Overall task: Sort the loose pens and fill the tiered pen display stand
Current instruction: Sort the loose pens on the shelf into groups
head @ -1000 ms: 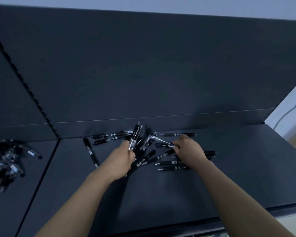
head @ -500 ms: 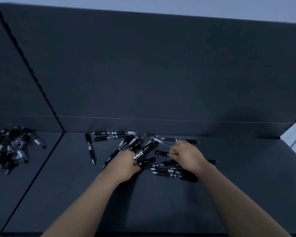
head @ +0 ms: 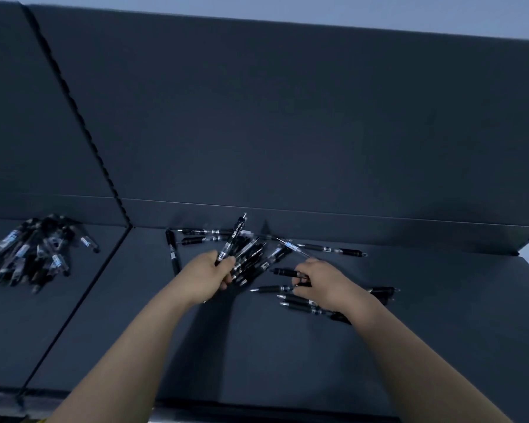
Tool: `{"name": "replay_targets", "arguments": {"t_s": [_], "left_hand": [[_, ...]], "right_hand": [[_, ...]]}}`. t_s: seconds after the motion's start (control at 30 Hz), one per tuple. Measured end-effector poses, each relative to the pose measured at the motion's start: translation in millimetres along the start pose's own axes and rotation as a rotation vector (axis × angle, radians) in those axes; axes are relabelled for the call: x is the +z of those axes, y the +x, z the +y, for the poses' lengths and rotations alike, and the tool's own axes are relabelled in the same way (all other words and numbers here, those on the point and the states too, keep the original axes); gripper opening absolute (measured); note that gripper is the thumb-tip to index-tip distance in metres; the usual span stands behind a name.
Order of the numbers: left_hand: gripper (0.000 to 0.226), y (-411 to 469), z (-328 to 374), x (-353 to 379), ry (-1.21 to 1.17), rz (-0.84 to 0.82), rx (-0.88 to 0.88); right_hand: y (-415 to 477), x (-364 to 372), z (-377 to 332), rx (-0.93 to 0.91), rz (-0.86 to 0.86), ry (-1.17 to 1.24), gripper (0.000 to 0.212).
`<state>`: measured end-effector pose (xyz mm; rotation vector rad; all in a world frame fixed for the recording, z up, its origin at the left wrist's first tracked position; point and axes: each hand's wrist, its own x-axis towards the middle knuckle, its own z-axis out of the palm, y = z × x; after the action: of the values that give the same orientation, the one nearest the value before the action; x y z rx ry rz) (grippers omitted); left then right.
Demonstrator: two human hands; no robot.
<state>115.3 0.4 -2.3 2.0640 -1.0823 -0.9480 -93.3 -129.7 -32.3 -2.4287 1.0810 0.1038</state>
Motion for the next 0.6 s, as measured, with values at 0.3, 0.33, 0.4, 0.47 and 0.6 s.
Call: {"name": "replay_targets", "arguments": {"t_s": [0.3,0.33,0.4,0.47,0.6], "left_hand": [[0.023,9.9,-17.7,-17.1,0.040,0.138,-0.013],[0.021,11.8,-19.5,-17.4,0.035,0.154,0.002],[0.022,14.0,-20.7,-15.5,-0.054,0.175,0.002],[0.022,16.1,-20.4,-11.2,-0.154,0.171,-0.045],[0.023,21.4,-19.8,-3.7,-0.148,0.150,-0.101]], "right_hand": [[21.1,-10.7,-19.5,0.022,0.095,0.008,0.028],[25.9,-9.2,-25.9,0.004,0.109,0.024,0.024],[35.0,-5.7,-37.0,-0.023,0.109,0.046,0.023],[43.4,-3.1,-41.7,-0.025,0.082,0.063,0.026],[52.3,-10.8,-39.2,0.059,0.035,0.082,0.042]]}}
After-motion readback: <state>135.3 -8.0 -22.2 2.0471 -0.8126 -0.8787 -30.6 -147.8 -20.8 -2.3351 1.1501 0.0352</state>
